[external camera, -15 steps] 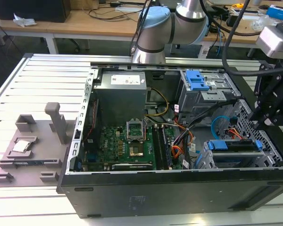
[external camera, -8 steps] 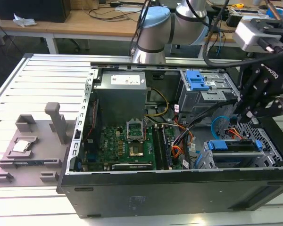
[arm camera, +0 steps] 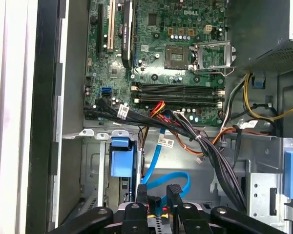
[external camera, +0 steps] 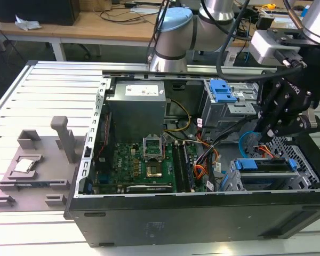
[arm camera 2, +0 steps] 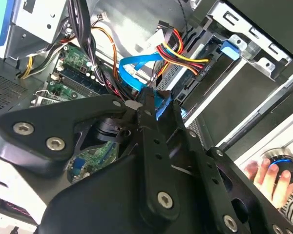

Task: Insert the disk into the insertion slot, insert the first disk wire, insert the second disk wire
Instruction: 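Insert the second disk wire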

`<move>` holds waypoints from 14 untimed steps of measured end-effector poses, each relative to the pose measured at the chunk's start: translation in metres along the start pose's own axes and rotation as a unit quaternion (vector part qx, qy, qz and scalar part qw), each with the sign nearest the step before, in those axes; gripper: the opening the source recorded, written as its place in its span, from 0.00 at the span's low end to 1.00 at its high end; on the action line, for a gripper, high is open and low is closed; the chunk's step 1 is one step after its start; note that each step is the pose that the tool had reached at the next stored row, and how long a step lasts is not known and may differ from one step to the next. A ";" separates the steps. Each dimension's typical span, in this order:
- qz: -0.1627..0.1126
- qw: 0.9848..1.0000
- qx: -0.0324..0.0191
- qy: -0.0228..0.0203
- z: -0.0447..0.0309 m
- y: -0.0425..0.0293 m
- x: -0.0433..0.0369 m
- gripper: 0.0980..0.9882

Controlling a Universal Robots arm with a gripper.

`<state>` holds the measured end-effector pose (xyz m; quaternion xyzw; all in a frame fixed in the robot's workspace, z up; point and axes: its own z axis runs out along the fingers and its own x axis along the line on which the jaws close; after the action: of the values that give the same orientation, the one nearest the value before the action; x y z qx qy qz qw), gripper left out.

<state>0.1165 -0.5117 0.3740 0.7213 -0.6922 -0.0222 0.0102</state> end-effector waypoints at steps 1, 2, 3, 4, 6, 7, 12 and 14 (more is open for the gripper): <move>0.000 1.000 0.000 0.000 0.0000 0.0000 0.0000 0.23; 0.000 1.000 0.000 0.000 0.0000 0.0000 0.0000 0.21; -0.001 1.000 0.000 0.000 0.0000 0.0000 0.0000 0.21; -0.001 1.000 0.000 0.000 0.0000 0.0000 0.0000 0.14; -0.001 1.000 0.000 0.000 0.0000 0.0000 0.0000 0.07; -0.001 1.000 0.000 0.000 0.0000 0.0000 0.0000 0.07; -0.001 1.000 0.000 0.002 0.0001 0.0004 0.0067 0.07; -0.001 1.000 0.000 0.002 0.0022 0.0007 0.0174 0.07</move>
<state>0.1164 -0.5290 0.3715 0.7223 -0.6912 -0.0206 0.0119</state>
